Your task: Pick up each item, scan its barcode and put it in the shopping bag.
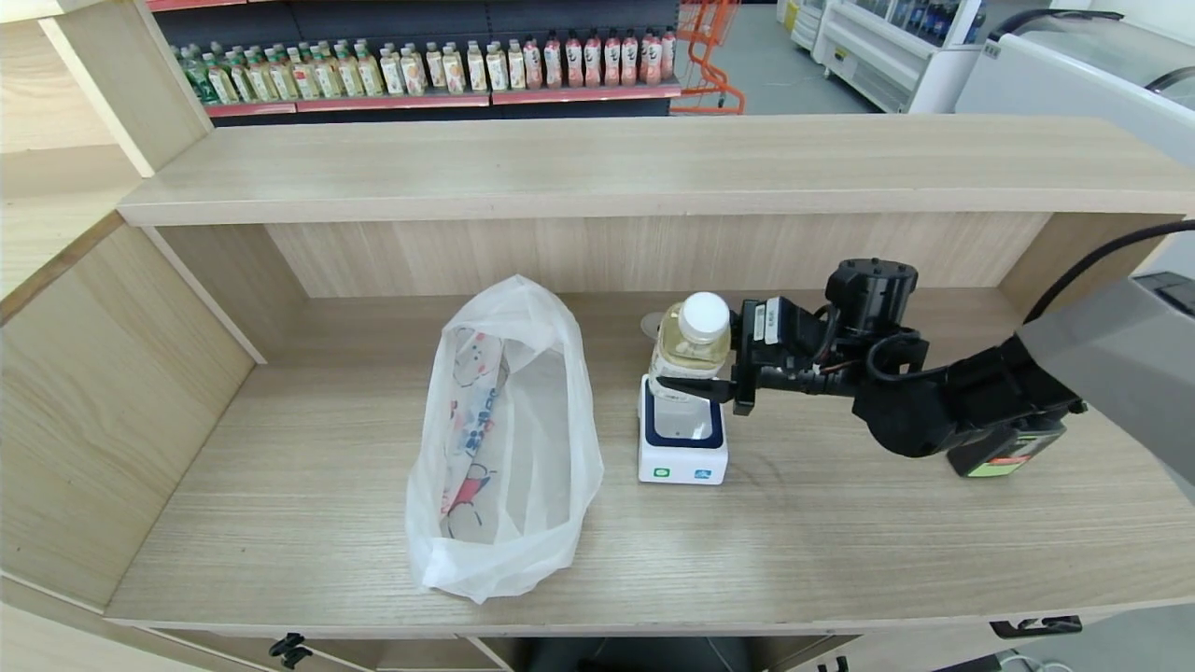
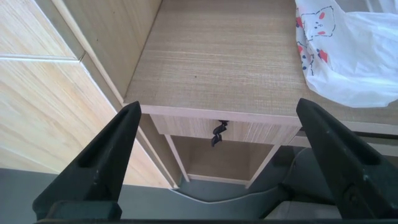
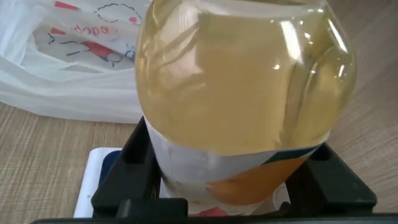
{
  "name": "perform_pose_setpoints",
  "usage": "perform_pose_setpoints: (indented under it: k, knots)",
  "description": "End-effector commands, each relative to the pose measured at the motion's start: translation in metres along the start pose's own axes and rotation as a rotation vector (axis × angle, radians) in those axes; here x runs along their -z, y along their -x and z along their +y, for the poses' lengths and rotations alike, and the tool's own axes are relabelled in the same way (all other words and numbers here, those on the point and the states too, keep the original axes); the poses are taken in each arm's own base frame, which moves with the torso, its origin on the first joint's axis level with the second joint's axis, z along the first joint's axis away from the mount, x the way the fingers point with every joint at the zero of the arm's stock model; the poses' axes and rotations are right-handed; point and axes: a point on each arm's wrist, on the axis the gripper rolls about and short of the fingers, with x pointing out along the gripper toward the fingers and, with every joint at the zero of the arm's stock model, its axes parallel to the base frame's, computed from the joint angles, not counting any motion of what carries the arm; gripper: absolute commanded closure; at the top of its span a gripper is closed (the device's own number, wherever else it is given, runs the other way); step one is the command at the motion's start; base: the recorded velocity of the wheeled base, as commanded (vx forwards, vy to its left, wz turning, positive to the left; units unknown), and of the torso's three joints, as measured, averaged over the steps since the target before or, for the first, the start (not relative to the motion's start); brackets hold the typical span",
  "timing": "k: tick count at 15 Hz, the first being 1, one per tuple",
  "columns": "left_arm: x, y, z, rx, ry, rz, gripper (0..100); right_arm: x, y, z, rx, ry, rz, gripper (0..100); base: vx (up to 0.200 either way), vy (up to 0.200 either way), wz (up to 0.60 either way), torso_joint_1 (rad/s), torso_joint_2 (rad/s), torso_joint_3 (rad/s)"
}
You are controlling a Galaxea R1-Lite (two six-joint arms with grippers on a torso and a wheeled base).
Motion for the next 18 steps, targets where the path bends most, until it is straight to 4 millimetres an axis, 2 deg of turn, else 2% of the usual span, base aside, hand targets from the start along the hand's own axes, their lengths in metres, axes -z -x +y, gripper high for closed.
perform_pose_setpoints:
  k: [1, 3, 5, 7, 8, 10, 13, 15, 18]
  knots:
    - [0.000, 0.000, 0.000, 0.000, 0.000, 0.000, 0, 0.001, -0.001, -0.001, 0.001, -0.001, 0.000, 100, 0.000, 0.000, 0.00, 0.000, 0.00, 0.000]
    - [0.000, 0.000, 0.000, 0.000, 0.000, 0.000, 0, -0.024, 0.006, -0.017, 0.033, -0.012, -0.022, 100, 0.000, 0.000, 0.00, 0.000, 0.00, 0.000]
    - [0.000, 0.000, 0.000, 0.000, 0.000, 0.000, 0, -0.085, 0.029, -0.044, 0.093, -0.167, -0.082, 100, 0.000, 0.000, 0.00, 0.000, 0.00, 0.000]
    - [0.000, 0.000, 0.000, 0.000, 0.000, 0.000, 0, -0.141, 0.051, -0.058, 0.167, -0.407, -0.137, 100, 0.000, 0.000, 0.00, 0.000, 0.00, 0.000]
    - [0.000, 0.000, 0.000, 0.000, 0.000, 0.000, 0, -0.155, 0.058, -0.061, 0.244, -0.531, -0.147, 100, 0.000, 0.000, 0.00, 0.000, 0.00, 0.000]
    - [0.000, 0.000, 0.000, 0.000, 0.000, 0.000, 0, -0.169, 0.065, -0.058, 0.324, -0.693, -0.158, 100, 0.000, 0.000, 0.00, 0.000, 0.00, 0.000]
    - [0.000, 0.000, 0.000, 0.000, 0.000, 0.000, 0, -0.174, 0.080, -0.025, 0.304, -0.881, -0.097, 100, 0.000, 0.000, 0.00, 0.000, 0.00, 0.000]
    - [0.000, 0.000, 0.000, 0.000, 0.000, 0.000, 0, -0.186, 0.081, -0.016, 0.282, -0.944, -0.115, 100, 0.000, 0.000, 0.00, 0.000, 0.00, 0.000]
    - [0.000, 0.000, 0.000, 0.000, 0.000, 0.000, 0, -0.196, 0.084, -0.013, 0.269, -1.007, -0.118, 100, 0.000, 0.000, 0.00, 0.000, 0.00, 0.000]
